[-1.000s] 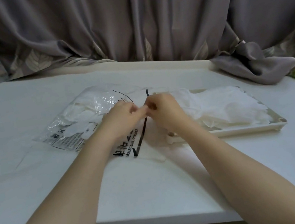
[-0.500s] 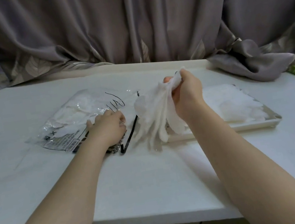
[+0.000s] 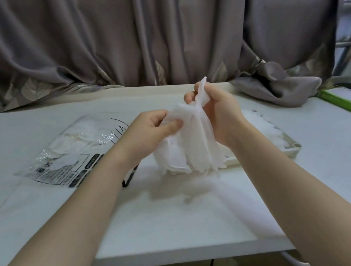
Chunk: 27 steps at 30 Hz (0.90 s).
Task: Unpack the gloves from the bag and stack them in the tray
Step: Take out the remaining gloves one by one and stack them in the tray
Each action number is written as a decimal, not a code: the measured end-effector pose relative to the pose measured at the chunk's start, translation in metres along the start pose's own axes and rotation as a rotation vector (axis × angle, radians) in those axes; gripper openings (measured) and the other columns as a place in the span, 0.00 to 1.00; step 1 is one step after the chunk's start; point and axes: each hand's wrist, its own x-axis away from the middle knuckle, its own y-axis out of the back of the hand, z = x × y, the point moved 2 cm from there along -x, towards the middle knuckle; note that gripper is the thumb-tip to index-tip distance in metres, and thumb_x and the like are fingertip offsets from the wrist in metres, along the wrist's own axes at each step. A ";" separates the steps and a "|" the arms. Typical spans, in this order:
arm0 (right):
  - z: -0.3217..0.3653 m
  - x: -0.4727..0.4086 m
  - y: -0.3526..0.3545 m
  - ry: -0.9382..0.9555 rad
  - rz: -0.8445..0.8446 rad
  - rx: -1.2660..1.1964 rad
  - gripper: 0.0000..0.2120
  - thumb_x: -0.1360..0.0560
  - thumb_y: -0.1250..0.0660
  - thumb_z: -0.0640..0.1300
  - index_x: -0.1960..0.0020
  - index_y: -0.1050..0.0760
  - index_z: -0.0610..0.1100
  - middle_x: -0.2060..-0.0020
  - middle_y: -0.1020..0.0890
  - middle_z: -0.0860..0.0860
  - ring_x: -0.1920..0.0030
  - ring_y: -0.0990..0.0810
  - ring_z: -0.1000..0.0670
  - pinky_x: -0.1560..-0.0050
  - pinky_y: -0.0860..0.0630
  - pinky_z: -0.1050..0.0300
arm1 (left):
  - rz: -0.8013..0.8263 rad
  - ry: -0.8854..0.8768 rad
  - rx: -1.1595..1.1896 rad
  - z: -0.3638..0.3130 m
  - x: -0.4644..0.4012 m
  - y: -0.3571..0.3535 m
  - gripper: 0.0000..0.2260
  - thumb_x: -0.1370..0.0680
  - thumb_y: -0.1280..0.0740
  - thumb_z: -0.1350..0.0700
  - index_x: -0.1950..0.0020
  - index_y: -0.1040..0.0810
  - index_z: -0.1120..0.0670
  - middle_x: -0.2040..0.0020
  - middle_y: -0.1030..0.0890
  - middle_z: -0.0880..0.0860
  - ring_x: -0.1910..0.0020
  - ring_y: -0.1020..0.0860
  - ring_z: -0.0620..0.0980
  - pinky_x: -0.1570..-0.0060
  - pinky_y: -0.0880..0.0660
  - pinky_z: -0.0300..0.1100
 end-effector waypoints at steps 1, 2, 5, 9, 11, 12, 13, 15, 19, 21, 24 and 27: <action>0.000 0.001 0.005 0.006 -0.006 0.102 0.14 0.20 0.45 0.48 0.62 0.33 0.43 0.70 0.24 0.50 0.71 0.27 0.50 0.68 0.28 0.60 | -0.004 0.005 0.032 0.000 0.002 0.001 0.15 0.24 0.33 0.54 0.52 0.25 0.67 0.60 0.25 0.55 0.60 0.28 0.48 0.63 0.32 0.42; -0.001 0.002 0.008 0.017 0.001 0.194 0.12 0.20 0.43 0.49 0.59 0.32 0.43 0.68 0.23 0.49 0.69 0.26 0.50 0.66 0.29 0.59 | -0.018 0.015 0.051 0.001 0.003 0.002 0.12 0.22 0.35 0.56 0.51 0.24 0.66 0.59 0.24 0.55 0.60 0.27 0.49 0.63 0.31 0.41; -0.007 0.002 0.011 0.038 0.050 0.402 0.08 0.23 0.36 0.43 0.45 0.30 0.44 0.57 0.19 0.48 0.59 0.21 0.50 0.56 0.26 0.56 | -0.084 0.034 0.115 0.007 0.004 0.006 0.10 0.20 0.40 0.56 0.51 0.21 0.60 0.59 0.21 0.52 0.63 0.23 0.45 0.63 0.27 0.36; -0.015 0.002 0.005 -0.016 0.129 0.438 0.21 0.26 0.34 0.32 0.35 0.33 0.37 0.58 0.18 0.44 0.58 0.18 0.51 0.49 0.21 0.58 | -0.288 0.041 0.122 0.011 0.006 0.021 0.13 0.19 0.41 0.55 0.60 0.22 0.54 0.66 0.23 0.48 0.70 0.27 0.42 0.70 0.30 0.34; -0.019 0.001 -0.002 -0.038 0.181 0.464 0.12 0.26 0.35 0.31 0.43 0.26 0.35 0.58 0.18 0.44 0.57 0.18 0.51 0.48 0.22 0.60 | -0.391 0.069 0.143 0.016 0.004 0.033 0.14 0.19 0.41 0.53 0.62 0.24 0.52 0.68 0.25 0.47 0.71 0.28 0.42 0.71 0.32 0.34; -0.021 0.001 -0.005 -0.046 0.196 0.461 0.09 0.26 0.35 0.31 0.46 0.24 0.35 0.57 0.18 0.44 0.56 0.18 0.52 0.47 0.22 0.61 | -0.443 0.096 0.166 0.021 0.002 0.041 0.14 0.19 0.41 0.53 0.63 0.24 0.52 0.68 0.24 0.48 0.70 0.27 0.44 0.70 0.32 0.35; -0.024 -0.002 -0.007 -0.058 0.195 0.448 0.08 0.25 0.36 0.31 0.47 0.24 0.34 0.58 0.17 0.45 0.55 0.18 0.52 0.47 0.24 0.61 | -0.515 0.126 0.191 0.026 0.000 0.051 0.14 0.19 0.41 0.54 0.63 0.24 0.53 0.67 0.24 0.49 0.68 0.27 0.46 0.67 0.32 0.37; -0.027 -0.006 -0.010 -0.089 0.160 0.400 0.07 0.24 0.37 0.32 0.46 0.26 0.35 0.60 0.17 0.46 0.57 0.18 0.53 0.50 0.24 0.63 | -0.686 0.198 0.136 0.040 -0.005 0.072 0.13 0.21 0.44 0.55 0.59 0.23 0.56 0.62 0.23 0.54 0.62 0.26 0.51 0.61 0.31 0.42; -0.028 -0.009 -0.018 -0.078 0.100 0.265 0.10 0.21 0.45 0.34 0.52 0.26 0.36 0.68 0.18 0.48 0.67 0.20 0.54 0.64 0.25 0.67 | -0.717 0.533 -0.345 0.072 -0.008 0.098 0.17 0.21 0.46 0.56 0.39 0.28 0.65 0.41 0.25 0.61 0.42 0.27 0.62 0.43 0.31 0.49; -0.025 -0.008 -0.020 -0.064 0.081 0.143 0.11 0.21 0.46 0.37 0.55 0.26 0.38 0.70 0.20 0.49 0.70 0.23 0.53 0.66 0.25 0.64 | -0.631 0.596 -0.530 0.068 -0.005 0.090 0.20 0.22 0.43 0.56 0.31 0.34 0.60 0.30 0.35 0.60 0.32 0.36 0.61 0.35 0.38 0.51; -0.018 -0.006 -0.022 -0.062 0.082 -0.046 0.12 0.21 0.48 0.38 0.57 0.27 0.40 0.72 0.23 0.49 0.72 0.26 0.52 0.68 0.26 0.63 | -0.695 0.139 -0.609 0.032 0.000 0.065 0.23 0.24 0.42 0.53 0.30 0.35 0.58 0.28 0.39 0.57 0.29 0.43 0.56 0.31 0.46 0.48; -0.012 -0.005 -0.020 -0.013 0.063 -0.163 0.12 0.22 0.49 0.37 0.58 0.28 0.41 0.72 0.25 0.50 0.72 0.26 0.52 0.66 0.28 0.62 | -0.299 -0.032 -0.079 -0.003 0.011 0.027 0.22 0.28 0.39 0.36 0.47 0.25 0.53 0.46 0.25 0.49 0.46 0.27 0.42 0.44 0.32 0.36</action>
